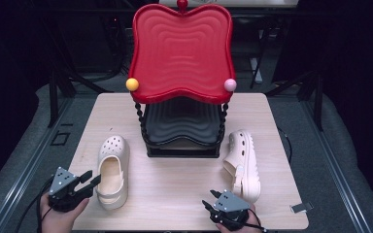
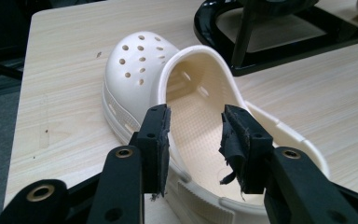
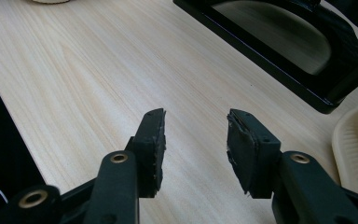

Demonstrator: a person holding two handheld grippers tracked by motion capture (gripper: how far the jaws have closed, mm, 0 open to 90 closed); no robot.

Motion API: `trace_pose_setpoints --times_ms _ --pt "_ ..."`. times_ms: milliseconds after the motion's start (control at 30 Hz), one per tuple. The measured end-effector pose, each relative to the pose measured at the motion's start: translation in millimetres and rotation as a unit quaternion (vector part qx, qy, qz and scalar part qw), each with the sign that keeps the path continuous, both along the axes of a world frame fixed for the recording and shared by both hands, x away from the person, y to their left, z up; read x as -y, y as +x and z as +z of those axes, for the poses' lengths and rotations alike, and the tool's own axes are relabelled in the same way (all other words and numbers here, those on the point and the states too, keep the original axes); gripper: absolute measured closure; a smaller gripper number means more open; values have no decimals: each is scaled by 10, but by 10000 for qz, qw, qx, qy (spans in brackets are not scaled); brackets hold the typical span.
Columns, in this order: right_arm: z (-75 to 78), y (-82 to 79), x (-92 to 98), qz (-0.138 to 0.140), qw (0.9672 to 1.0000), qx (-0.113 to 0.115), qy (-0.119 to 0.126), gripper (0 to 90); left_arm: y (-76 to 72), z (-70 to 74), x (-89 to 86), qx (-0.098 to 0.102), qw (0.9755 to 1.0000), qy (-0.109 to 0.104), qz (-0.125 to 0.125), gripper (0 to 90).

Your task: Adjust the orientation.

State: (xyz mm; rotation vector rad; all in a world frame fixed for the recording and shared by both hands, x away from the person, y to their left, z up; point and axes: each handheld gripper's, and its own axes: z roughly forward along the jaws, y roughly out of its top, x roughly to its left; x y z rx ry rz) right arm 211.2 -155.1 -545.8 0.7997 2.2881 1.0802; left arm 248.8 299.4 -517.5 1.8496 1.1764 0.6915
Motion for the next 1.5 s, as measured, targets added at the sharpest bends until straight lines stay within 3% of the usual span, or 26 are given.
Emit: trace_pose_setpoints --times_ms 67,233,300,400,467,667,1000,1167,1500 --pt "-6 4 -1 -4 10000 -11 11 567 63 -16 33 43 9998 171 68 638" --pt "-1 6 2 -7 10000 -28 43 567 159 -25 73 -23 9999 140 89 666" --pt "1 6 6 -2 10000 -28 35 567 235 -29 97 -43 9995 302 130 675" --pt "4 9 11 -12 10000 -32 18 567 294 -27 111 -95 9992 370 137 676" --pt "-1 8 11 -10 10000 -42 65 567 372 -26 138 -98 9981 577 172 693" --pt "-4 10 10 -9 10000 -56 81 567 492 -39 182 -95 9964 799 247 719" --pt "-8 16 16 -6 9999 -75 144 568 577 -18 256 -27 9942 1069 134 744" --pt "-4 17 28 -19 9998 -89 194 569 550 -42 255 132 9930 1159 200 783" --pt "-2 24 38 -22 9996 -121 250 569 487 -11 240 106 9915 1281 202 820"
